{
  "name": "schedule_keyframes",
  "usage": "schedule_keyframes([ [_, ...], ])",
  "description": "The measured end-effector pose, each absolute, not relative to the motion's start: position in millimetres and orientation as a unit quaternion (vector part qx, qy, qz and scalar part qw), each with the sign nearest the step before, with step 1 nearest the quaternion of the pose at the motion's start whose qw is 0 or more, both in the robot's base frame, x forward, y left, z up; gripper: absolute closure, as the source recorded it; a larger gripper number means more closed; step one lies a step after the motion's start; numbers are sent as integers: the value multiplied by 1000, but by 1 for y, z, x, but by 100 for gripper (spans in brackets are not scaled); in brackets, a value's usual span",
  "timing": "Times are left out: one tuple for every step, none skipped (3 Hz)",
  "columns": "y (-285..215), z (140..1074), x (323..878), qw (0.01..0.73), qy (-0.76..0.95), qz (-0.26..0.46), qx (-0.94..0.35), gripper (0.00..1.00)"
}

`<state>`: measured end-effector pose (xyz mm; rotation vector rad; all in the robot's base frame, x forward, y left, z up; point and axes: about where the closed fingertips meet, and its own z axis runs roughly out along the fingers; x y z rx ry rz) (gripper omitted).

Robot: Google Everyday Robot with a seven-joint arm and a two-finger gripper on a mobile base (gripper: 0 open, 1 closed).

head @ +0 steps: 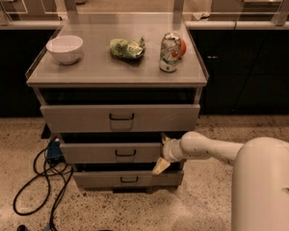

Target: Open middle drawer

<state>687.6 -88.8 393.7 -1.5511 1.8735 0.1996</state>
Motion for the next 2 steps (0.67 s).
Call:
schedule_keyframes([
  [-89,394,688,343,721,77,-597,19],
  [-89,394,688,343,721,77,-597,42],
])
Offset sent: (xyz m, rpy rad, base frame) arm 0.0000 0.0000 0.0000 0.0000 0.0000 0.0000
